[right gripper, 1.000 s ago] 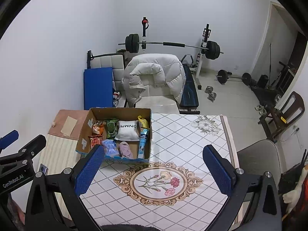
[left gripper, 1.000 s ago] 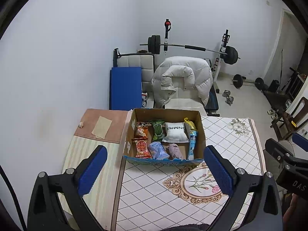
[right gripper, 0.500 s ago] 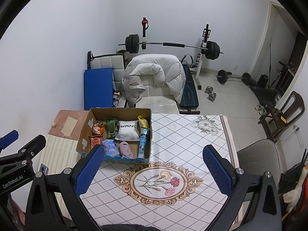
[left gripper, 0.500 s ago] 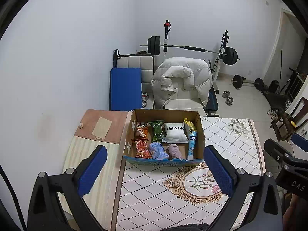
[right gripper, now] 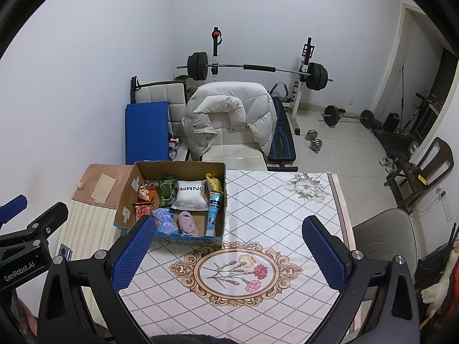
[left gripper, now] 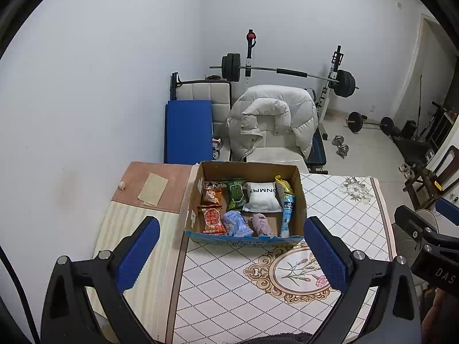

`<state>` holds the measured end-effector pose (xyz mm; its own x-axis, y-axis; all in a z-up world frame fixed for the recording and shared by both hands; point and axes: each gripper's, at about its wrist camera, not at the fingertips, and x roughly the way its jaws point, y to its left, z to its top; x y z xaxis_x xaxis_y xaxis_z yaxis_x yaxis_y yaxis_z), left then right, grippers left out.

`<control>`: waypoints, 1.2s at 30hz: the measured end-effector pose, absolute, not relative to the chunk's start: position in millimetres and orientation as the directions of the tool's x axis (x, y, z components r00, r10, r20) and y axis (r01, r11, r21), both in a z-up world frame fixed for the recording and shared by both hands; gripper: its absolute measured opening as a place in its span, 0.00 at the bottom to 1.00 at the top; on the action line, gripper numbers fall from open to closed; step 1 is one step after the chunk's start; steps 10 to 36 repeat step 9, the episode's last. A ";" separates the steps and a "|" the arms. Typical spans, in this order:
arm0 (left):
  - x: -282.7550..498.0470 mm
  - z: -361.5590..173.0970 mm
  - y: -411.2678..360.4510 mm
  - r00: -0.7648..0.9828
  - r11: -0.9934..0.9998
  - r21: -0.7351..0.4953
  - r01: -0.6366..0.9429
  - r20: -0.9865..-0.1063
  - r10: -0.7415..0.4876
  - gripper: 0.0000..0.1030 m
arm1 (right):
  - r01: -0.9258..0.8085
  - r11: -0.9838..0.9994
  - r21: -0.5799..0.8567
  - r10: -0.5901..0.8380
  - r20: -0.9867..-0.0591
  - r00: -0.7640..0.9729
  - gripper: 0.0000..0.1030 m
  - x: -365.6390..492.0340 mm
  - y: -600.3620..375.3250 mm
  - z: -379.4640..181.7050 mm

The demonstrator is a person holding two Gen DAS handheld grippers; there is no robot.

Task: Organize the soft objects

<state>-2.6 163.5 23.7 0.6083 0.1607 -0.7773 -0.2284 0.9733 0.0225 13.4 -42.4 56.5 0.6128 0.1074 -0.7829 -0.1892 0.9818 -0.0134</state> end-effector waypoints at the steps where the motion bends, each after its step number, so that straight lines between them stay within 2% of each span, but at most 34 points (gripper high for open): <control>1: -2.8 22.9 163.4 0.609 0.973 0.023 -0.229 -0.777 0.162 1.00 | -0.187 0.982 -0.012 0.108 -0.783 0.613 1.00 13.6 -41.6 56.2; 36: -6.3 24.3 163.0 0.623 0.974 0.017 -0.226 -0.766 0.158 1.00 | -0.186 0.982 -0.012 0.107 -0.782 0.614 1.00 13.2 -41.9 56.2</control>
